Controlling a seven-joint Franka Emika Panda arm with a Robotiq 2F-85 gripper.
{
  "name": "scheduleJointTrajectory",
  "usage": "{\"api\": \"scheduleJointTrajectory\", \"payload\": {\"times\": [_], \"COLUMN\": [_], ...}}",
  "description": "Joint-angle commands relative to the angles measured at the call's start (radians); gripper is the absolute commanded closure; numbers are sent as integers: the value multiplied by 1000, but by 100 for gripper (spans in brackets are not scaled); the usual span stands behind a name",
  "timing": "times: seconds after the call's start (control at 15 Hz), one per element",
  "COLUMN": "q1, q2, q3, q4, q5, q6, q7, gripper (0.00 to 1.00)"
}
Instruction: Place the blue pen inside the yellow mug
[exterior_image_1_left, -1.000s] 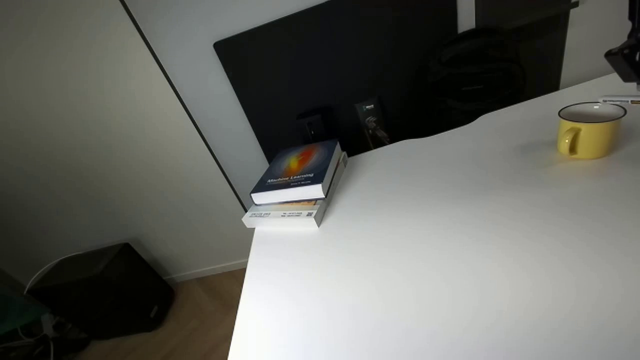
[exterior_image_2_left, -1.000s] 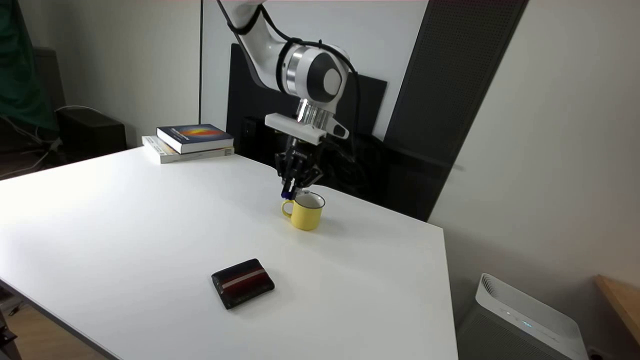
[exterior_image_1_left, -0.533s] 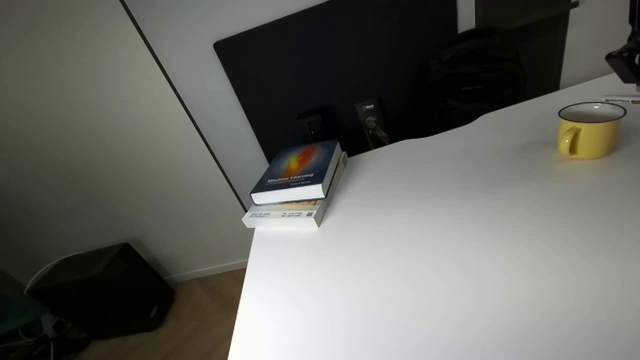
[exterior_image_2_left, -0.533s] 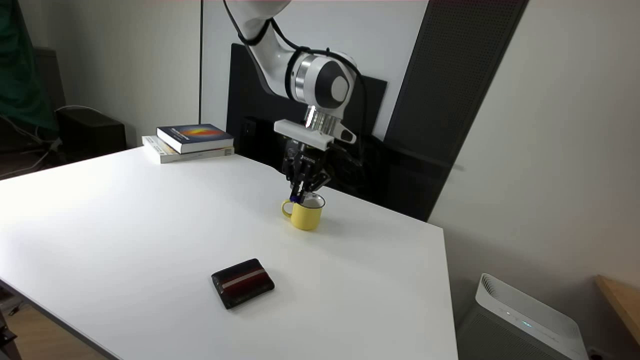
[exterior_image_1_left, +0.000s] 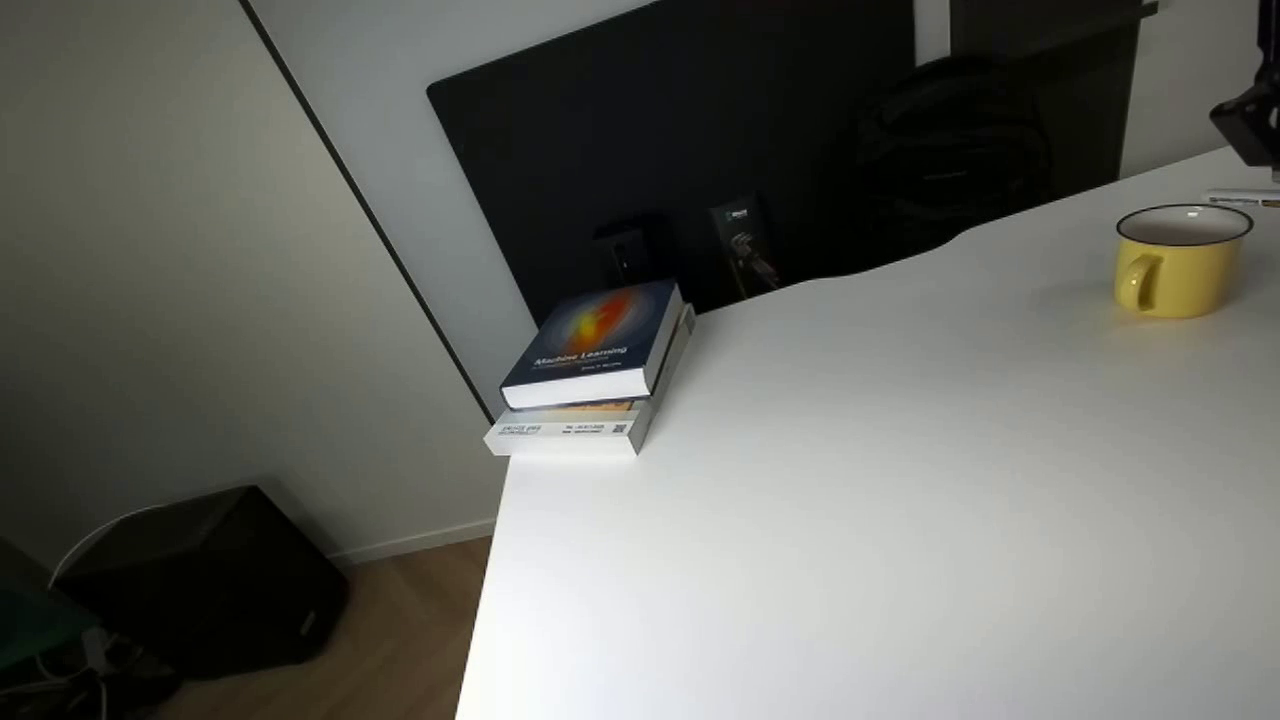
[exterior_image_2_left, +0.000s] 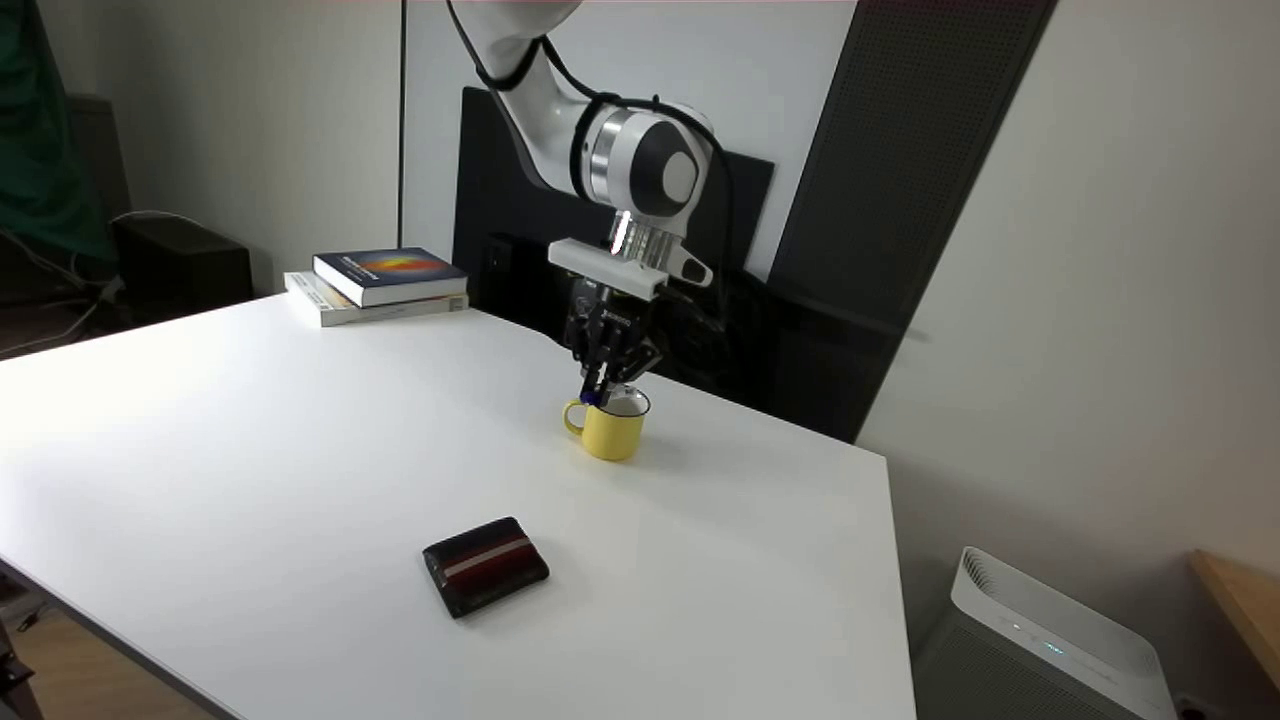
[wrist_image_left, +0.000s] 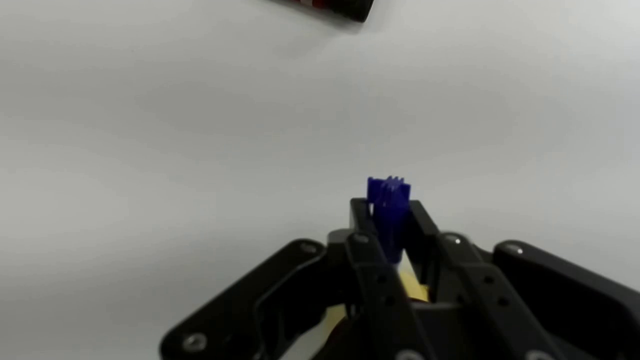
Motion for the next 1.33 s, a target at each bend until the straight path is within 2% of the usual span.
{"api": "scheduleJointTrajectory", "payload": {"times": [0.0,0.93,1.0,1.2,1.27], "q1": [-7,-7,-7,-10,-18], "q2": [1,1,2,20,44], "q3": [8,8,8,11,21], "q4": [2,3,3,24,66], "q5": [-5,-5,-3,2,21], "q6": [-2,-2,-4,-21,-62], "q7": [3,3,6,5,1], "gripper": [79,79,95,95,95]}}
